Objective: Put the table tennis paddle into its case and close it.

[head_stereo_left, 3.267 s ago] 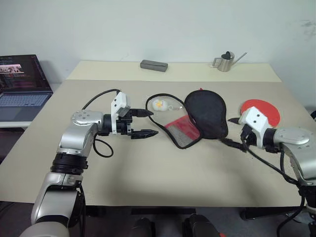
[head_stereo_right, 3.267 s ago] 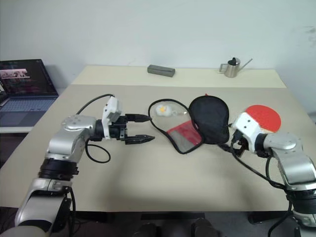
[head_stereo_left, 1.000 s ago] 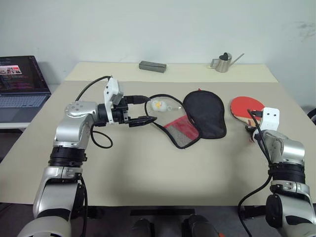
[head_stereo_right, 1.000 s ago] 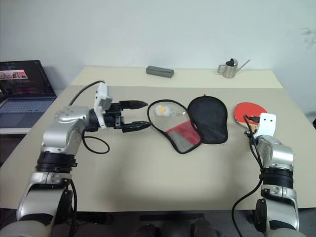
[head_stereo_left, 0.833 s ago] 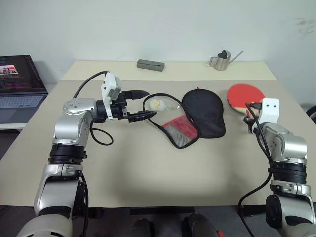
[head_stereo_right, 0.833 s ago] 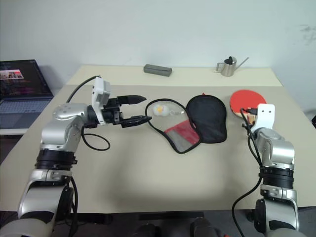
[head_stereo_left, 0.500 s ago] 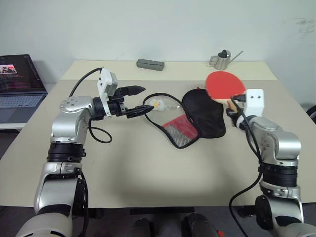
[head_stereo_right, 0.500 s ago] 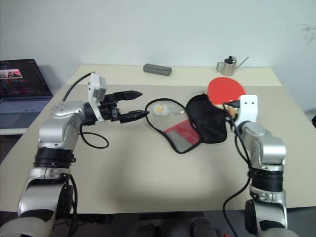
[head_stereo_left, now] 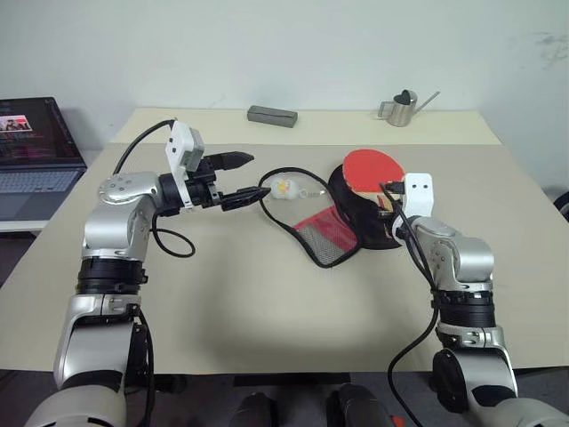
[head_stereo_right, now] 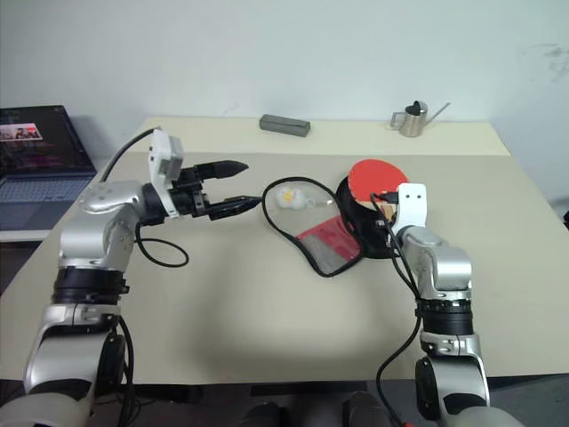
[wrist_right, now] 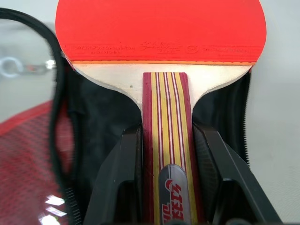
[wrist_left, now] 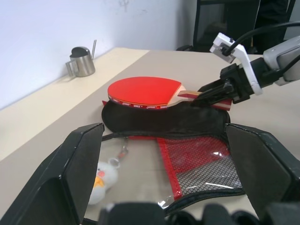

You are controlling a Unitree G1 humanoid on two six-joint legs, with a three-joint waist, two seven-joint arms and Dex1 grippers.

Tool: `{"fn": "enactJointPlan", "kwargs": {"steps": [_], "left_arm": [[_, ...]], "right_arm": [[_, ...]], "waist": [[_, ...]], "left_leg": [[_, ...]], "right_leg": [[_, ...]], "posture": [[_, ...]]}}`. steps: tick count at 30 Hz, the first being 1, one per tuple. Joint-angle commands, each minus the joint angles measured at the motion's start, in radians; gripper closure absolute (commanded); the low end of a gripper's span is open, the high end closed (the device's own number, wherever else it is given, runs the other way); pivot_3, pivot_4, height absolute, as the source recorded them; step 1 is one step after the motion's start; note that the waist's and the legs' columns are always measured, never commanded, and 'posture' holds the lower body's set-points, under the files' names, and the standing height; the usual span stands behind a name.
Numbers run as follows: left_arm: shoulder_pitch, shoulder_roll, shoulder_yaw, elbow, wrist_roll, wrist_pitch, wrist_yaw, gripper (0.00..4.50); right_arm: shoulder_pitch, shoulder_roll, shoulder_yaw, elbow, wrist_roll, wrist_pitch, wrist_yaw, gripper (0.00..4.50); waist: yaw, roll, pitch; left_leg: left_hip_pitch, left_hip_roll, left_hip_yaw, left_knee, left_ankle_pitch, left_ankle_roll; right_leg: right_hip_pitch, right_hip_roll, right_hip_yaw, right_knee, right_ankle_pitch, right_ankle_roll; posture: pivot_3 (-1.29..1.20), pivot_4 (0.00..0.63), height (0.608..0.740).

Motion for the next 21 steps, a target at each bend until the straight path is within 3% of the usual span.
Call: {"fn": "enactJointPlan", "kwargs": {"steps": [1, 21], "left_arm": [[-0.002, 0.016, 0.024, -0.042, -0.008, -0.013, 0.013, 0.0], [0.022, 0.028, 0.023, -0.059, -0.011, -0.006, 0.022, 0.0]], "right_arm": [[-0.039, 0.001, 0.011, 0.048, -0.023, -0.103, -0.002, 3.35], [-0.048, 0.011, 0.103, 0.177, -0.09, -0.241, 0.036, 3.35]], "waist": [[-0.001, 0.0, 0.0], [-0.007, 0.0, 0.0]], "left_leg": [[0.0, 0.0, 0.0, 0.0, 0.0, 0.0], [0.0, 0.0, 0.0, 0.0, 0.0, 0.0]], "right_leg": [[0.0, 0.0, 0.0, 0.0, 0.0, 0.0], [0.0, 0.0, 0.0, 0.0, 0.0, 0.0]], "posture": [[0.0, 0.15, 0.74], [0.0, 0.15, 0.74]]}}
